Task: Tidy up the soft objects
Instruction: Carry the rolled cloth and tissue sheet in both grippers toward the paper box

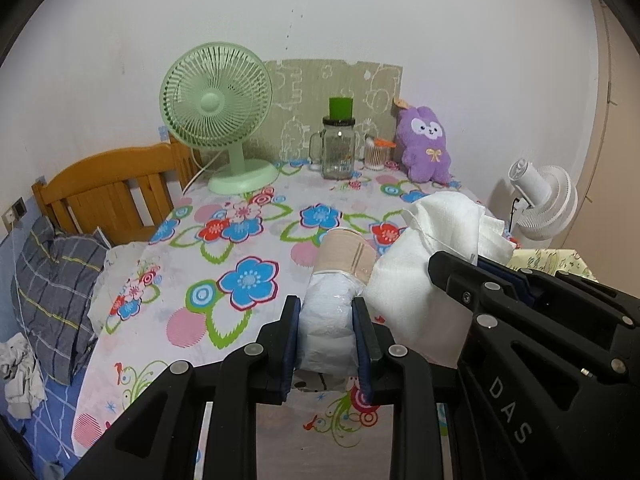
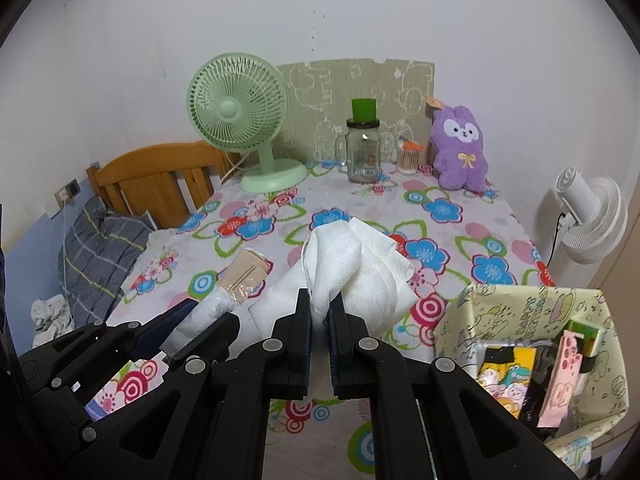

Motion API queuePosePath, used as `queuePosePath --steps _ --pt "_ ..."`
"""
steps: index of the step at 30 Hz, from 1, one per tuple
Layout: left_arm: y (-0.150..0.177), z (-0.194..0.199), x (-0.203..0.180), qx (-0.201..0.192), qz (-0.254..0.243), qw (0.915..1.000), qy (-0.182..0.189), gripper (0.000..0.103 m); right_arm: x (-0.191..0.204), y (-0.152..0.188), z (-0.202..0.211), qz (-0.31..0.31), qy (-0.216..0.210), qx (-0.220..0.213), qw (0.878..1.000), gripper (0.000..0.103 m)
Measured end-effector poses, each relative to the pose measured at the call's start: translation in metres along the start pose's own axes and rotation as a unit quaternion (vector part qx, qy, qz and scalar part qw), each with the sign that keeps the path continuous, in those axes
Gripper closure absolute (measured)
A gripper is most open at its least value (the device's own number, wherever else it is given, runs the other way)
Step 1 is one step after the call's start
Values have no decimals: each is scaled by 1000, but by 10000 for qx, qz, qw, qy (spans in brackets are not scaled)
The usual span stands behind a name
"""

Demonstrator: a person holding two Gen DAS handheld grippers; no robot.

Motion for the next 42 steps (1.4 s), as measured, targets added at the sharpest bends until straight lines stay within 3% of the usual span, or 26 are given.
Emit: queuePosePath --steps 21,42 --pt "-19 25 -40 -298 -113 9995 50 79 -36 -15 37 -4 0 -307 9995 93" --pt "-15 12 -104 -290 -328 9979 479 79 -98 -4 51 -221 414 -341 9983 93"
Point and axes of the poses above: each gripper's, at about its wrist camera, not at the fingertips, and z roughly against the way its jaws point, x to its left, y to its underside, the point moved 10 cm from there along -z, roughly the way its jaws point, and after that the axes turned 5 degrees about z, right-handed, at the moved point
